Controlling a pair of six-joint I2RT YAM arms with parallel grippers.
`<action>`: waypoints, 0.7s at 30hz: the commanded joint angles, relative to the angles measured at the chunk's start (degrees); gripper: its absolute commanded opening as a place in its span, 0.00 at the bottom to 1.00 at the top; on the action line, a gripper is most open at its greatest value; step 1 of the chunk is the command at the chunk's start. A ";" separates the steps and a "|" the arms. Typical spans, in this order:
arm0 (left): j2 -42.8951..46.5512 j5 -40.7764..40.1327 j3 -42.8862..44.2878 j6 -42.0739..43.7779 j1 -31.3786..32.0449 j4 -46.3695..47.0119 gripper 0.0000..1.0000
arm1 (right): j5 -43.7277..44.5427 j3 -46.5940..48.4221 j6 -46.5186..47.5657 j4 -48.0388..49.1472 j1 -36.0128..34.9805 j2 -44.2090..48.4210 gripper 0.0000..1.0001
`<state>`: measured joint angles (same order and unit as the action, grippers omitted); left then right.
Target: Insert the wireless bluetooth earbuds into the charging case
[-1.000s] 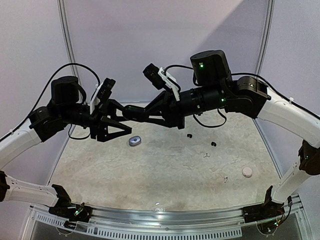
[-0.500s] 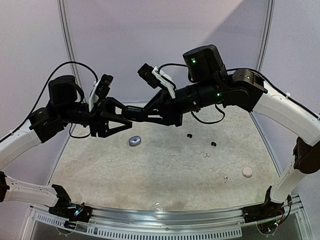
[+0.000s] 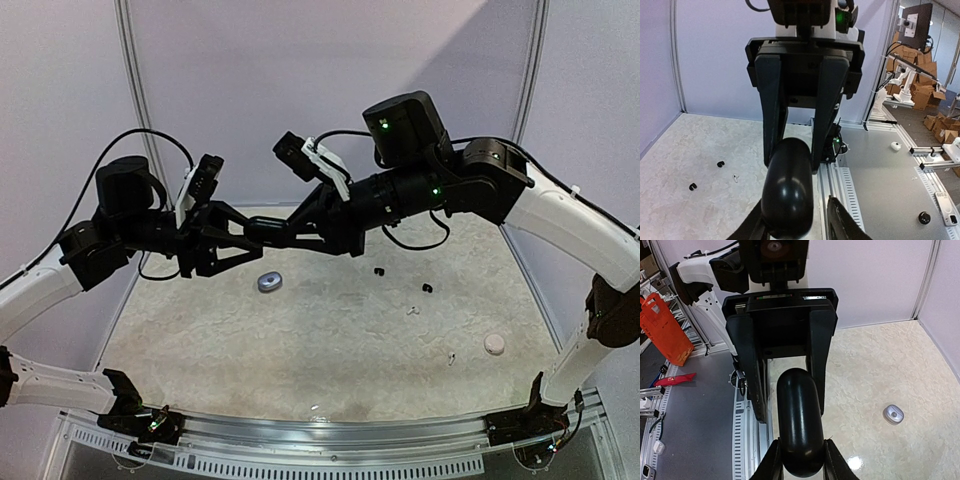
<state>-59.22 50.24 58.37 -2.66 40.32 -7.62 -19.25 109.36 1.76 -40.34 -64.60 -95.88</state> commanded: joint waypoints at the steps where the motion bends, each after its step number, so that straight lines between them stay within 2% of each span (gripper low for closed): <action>1: 0.92 0.52 -0.99 0.98 -0.67 0.37 0.37 | 1.22 1.69 0.24 -1.01 -0.20 -0.03 0.00; 7: 0.71 1.15 -0.97 1.09 -0.67 -0.27 0.27 | 1.40 1.68 0.10 -0.72 -0.18 -0.10 0.00; 10: 0.93 0.90 -1.10 1.00 -0.68 -0.30 0.16 | 1.38 1.68 0.17 -0.74 -0.26 -0.07 0.00; 13: 1.16 -1.65 -1.32 0.61 -0.68 -0.62 0.00 | 1.44 1.71 0.05 -0.62 -0.21 0.02 0.00; 14: 1.22 -2.67 -1.33 0.55 -0.68 -0.69 0.00 | 1.61 1.73 0.01 -0.62 -0.19 -0.01 0.00; 15: 1.36 -3.38 -1.33 0.66 -0.68 -0.75 0.00 | 2.33 1.63 -0.07 -0.51 -0.25 0.05 0.08; 16: 1.43 -3.67 -1.25 1.51 -0.68 -0.73 0.00 | 3.14 1.52 -0.28 -0.36 -0.23 0.03 0.21; 18: 1.75 -4.04 -1.15 3.15 -0.68 -0.82 0.00 | 4.99 1.38 -1.04 0.09 -0.18 -0.16 0.35; 21: 2.38 -2.77 -1.01 6.55 -0.52 -0.86 0.00 | 6.64 1.42 -1.49 1.13 -0.25 -1.07 0.42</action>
<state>-58.46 47.66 58.11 -0.56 40.05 -8.10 -16.51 109.47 1.58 -40.25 -64.86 -95.88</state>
